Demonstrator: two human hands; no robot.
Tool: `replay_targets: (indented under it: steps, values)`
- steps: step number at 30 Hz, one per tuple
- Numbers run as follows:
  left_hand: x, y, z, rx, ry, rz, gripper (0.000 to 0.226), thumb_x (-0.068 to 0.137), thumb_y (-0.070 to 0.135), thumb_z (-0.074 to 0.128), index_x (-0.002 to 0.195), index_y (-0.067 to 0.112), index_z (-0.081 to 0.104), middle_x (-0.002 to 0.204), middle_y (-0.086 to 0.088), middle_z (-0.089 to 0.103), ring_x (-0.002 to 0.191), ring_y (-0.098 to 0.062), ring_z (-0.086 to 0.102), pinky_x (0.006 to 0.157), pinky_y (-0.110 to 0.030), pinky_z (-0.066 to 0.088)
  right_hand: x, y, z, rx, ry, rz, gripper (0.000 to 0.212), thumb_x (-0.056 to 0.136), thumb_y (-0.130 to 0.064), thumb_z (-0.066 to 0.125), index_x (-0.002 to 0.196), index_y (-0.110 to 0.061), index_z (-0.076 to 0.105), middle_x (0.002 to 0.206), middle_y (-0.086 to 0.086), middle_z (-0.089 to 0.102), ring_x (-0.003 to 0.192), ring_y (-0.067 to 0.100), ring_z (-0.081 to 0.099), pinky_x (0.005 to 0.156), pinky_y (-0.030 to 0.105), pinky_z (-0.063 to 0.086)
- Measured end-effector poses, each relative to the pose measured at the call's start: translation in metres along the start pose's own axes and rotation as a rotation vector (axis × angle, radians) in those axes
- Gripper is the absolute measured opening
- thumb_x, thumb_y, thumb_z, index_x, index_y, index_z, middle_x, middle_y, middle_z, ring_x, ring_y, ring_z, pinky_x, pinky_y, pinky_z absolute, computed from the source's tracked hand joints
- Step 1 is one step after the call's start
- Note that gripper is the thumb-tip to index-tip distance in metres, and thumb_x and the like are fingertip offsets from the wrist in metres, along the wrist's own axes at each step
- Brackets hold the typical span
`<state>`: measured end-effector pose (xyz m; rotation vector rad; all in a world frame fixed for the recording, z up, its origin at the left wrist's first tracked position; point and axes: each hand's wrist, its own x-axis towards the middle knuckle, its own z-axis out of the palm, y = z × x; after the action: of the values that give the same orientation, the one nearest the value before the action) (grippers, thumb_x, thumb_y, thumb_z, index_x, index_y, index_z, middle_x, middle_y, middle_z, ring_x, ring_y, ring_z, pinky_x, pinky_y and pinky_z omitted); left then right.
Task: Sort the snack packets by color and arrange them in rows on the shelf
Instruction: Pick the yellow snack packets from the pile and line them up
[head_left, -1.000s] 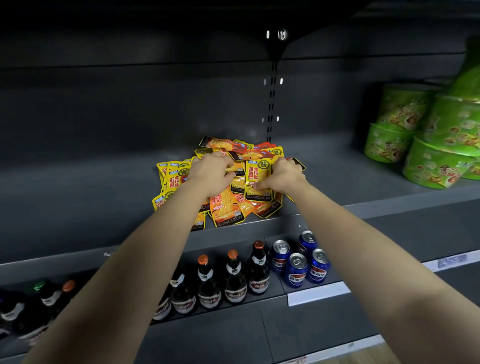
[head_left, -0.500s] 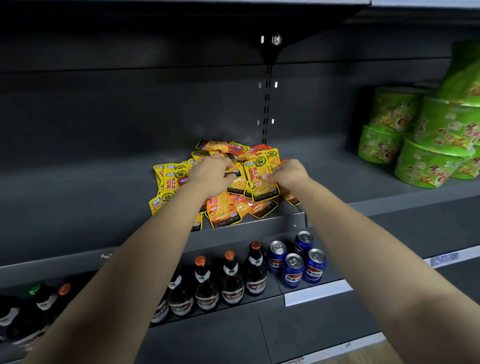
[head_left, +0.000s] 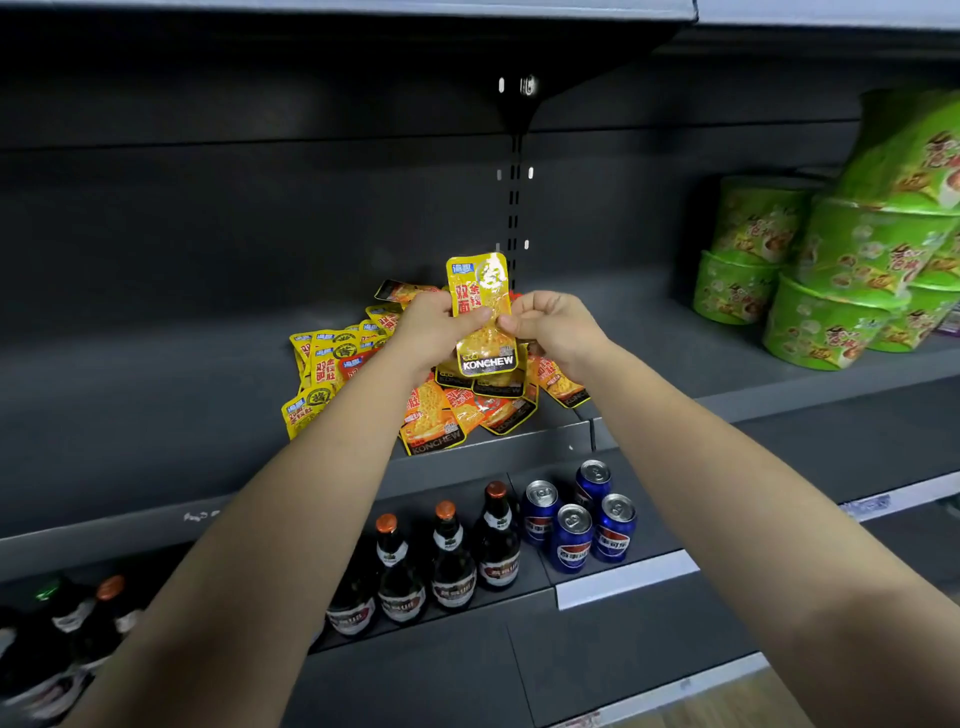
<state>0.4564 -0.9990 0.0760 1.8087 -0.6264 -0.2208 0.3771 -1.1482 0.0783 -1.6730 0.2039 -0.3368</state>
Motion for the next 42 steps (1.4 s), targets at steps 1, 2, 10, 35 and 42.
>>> replay_targets:
  steps: [1,2,10,35,42]
  values:
    - [0.0,-0.001,-0.002,0.02,0.013,0.003,0.014,0.09,0.025,0.067,0.099,0.015,0.07,0.1,-0.008,0.073,0.096,-0.028,0.069,0.09,-0.053,0.053,0.0,0.001,0.0,-0.025,0.016,-0.011,0.019,0.088,-0.004,0.067,0.072,-0.013,0.06,0.057,-0.007,0.064,0.047,0.001,0.056,0.042,0.015,0.038]
    - [0.001,-0.003,-0.004,0.06,0.033,0.018,0.016,0.089,0.026,0.068,0.099,0.014,0.071,0.099,-0.008,0.073,0.095,-0.027,0.069,0.089,-0.053,0.053,0.002,0.002,0.0,-0.068,0.037,-0.01,0.017,0.09,-0.009,0.065,0.074,-0.013,0.062,0.062,-0.002,0.064,0.049,0.005,0.057,0.044,0.017,0.038]
    - [-0.001,-0.012,-0.03,0.645,0.174,0.12,0.033,0.087,0.042,0.066,0.093,0.01,0.068,0.089,-0.006,0.065,0.088,-0.027,0.06,0.066,-0.031,0.038,0.02,0.024,-0.003,-0.819,0.24,0.18,0.037,0.077,-0.045,0.076,0.081,-0.01,0.066,0.081,0.008,0.069,0.075,0.027,0.07,0.075,0.036,0.058]
    - [-0.006,-0.02,-0.043,0.675,0.133,0.059,0.046,0.087,0.042,0.066,0.123,0.014,0.063,0.12,-0.01,0.064,0.113,-0.029,0.055,0.084,-0.035,0.042,0.019,0.011,0.011,-0.676,0.229,0.147,0.055,0.081,-0.019,0.072,0.127,0.005,0.055,0.128,0.021,0.06,0.117,0.035,0.057,0.097,0.046,0.049]
    - [-0.028,-0.013,-0.069,0.775,0.247,0.011,0.033,0.09,0.037,0.063,0.118,0.019,0.064,0.111,-0.007,0.069,0.103,-0.029,0.062,0.085,-0.039,0.048,0.02,-0.005,0.021,-0.766,0.107,-0.032,0.034,0.082,-0.029,0.076,0.107,-0.007,0.068,0.114,0.01,0.067,0.109,0.027,0.061,0.084,0.033,0.048]
